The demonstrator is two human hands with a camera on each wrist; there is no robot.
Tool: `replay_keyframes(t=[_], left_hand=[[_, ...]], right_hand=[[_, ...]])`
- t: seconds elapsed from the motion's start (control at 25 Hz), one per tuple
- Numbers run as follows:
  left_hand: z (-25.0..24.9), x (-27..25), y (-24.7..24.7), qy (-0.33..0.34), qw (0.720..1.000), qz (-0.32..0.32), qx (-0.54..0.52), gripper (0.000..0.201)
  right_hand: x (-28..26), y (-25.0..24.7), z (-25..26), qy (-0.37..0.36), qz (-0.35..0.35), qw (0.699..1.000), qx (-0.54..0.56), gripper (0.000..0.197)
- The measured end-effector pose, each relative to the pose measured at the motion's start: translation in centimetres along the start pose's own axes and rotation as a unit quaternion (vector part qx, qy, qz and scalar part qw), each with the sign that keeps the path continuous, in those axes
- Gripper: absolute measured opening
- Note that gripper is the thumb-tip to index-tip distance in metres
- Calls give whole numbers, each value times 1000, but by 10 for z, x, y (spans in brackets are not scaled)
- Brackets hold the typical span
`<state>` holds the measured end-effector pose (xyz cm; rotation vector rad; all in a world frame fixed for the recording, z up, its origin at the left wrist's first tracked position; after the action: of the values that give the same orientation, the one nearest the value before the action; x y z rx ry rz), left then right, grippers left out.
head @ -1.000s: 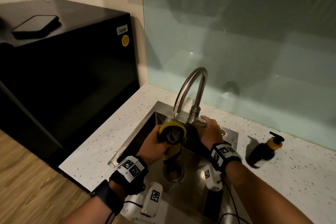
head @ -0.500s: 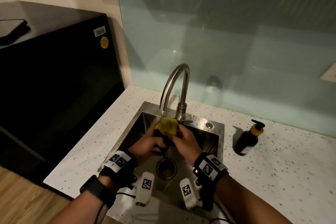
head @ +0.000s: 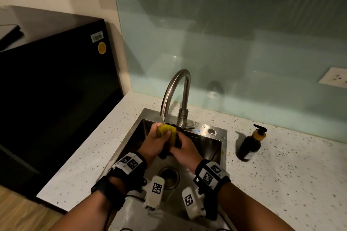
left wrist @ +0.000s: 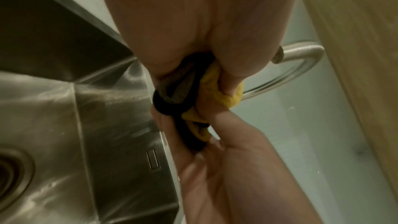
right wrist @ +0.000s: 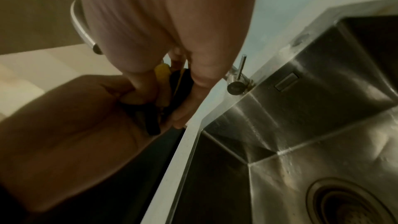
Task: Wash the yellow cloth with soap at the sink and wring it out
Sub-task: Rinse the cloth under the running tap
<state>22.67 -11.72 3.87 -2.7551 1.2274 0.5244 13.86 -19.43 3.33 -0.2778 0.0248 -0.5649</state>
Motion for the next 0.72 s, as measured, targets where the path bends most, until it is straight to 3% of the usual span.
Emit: replay_keyframes(t=[0.08,0.2,0.36,0.56,0.72], left_hand=[[-3,5,-1,12,999,-12,48,32],[3,16,-9,18,988,-27,149,58],[5,15,-3,-24,995,-5,97,66],[2,17,-6,-7,997,-25,75,30],[-1,14,-5,9,998,-36,44,26]], right_hand=[[2,-7,-1,-6,-26,997,-73,27],[6,-19,5,-21,-51,988,-143,26],[9,-16,23,-65,-32,985,-160,36],[12,-16,12,-37,-56,995,-75,51],[10,-11,10,-40,-19,998,-43,52]])
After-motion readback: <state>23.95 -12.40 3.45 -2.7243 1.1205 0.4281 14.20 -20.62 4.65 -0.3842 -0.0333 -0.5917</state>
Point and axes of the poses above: each hand's wrist, its own x-axis towards the middle knuckle, its own y-axis out of the palm, z = x × y, the point moved 9 cm from there along x, towards the middle knuckle, and after that the axes turned 8 degrees about -y, right-handed, at the moved point
